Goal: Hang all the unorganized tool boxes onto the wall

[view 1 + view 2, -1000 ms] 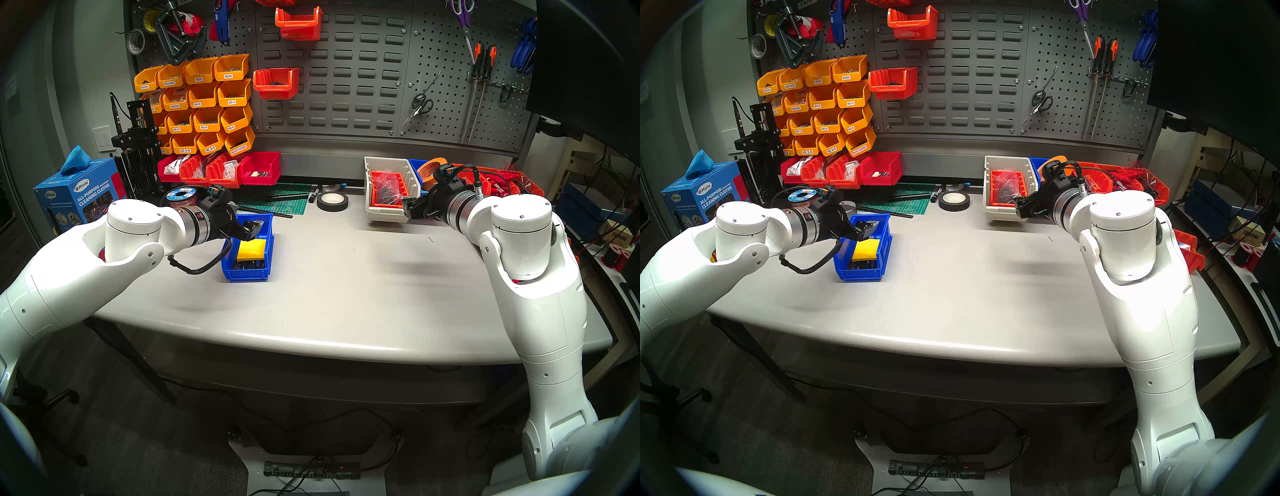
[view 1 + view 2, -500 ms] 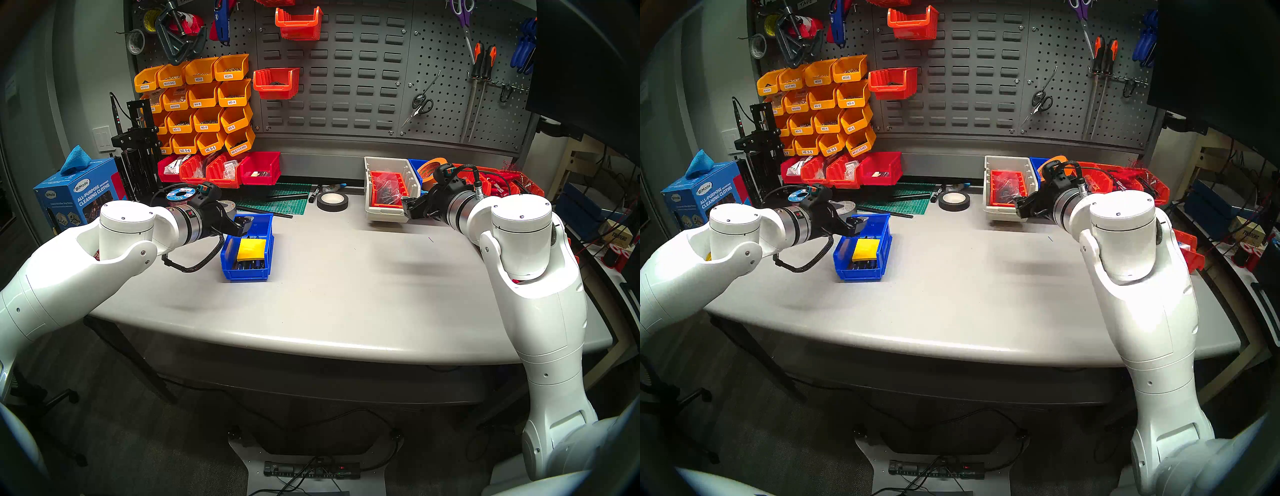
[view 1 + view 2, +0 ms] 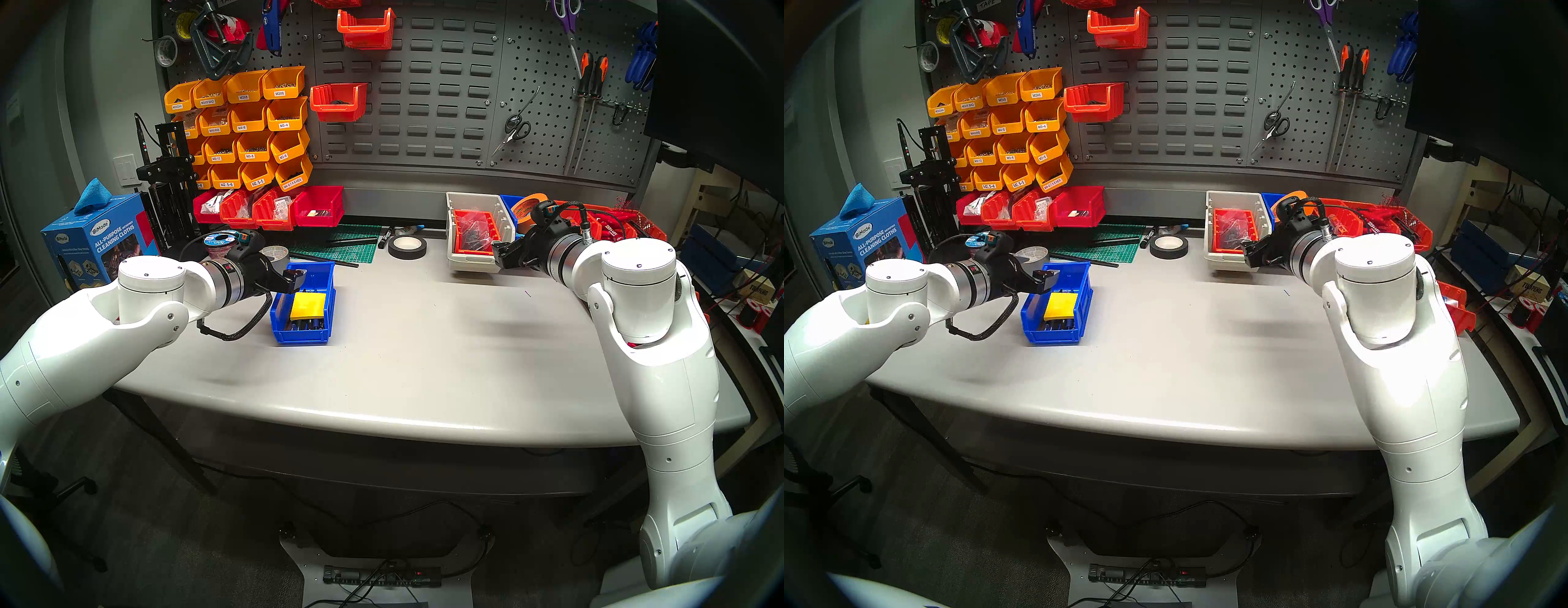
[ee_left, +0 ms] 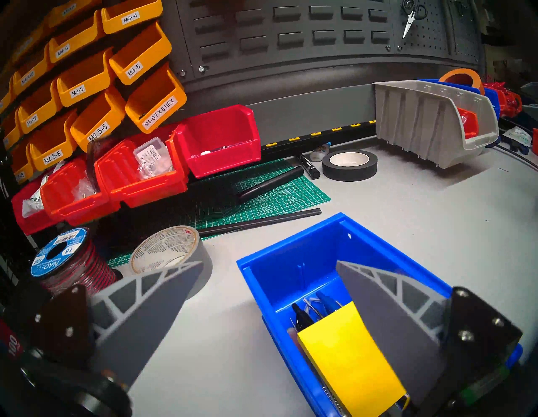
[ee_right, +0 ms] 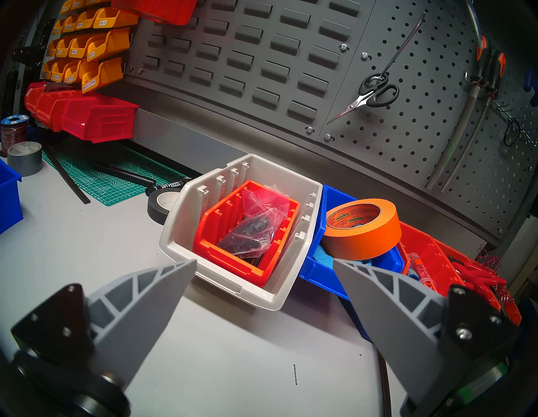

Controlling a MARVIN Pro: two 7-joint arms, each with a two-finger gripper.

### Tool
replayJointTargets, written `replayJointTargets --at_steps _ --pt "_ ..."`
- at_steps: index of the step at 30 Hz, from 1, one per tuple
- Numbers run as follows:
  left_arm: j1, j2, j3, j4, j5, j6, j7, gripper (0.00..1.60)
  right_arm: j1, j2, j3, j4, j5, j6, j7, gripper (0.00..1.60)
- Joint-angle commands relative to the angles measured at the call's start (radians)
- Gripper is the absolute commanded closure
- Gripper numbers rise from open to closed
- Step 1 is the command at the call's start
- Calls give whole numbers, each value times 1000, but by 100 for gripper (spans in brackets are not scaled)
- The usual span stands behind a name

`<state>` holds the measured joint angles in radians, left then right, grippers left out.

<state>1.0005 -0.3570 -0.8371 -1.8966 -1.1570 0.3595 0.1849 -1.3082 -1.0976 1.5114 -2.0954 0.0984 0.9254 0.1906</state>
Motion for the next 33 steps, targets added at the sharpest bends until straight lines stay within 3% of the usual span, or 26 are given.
replayJointTargets --at_steps 1,17,33 --pt "20 30 -14 -18 -20 -34 11 0 13 -2 2 -10 2 -3 1 0" --pt "73 85 -19 -52 -60 -90 53 0 13 -2 2 -10 2 -3 1 0" --pt "86 98 -18 -56 -81 -122 68 0 13 -2 2 -10 2 -3 1 0"
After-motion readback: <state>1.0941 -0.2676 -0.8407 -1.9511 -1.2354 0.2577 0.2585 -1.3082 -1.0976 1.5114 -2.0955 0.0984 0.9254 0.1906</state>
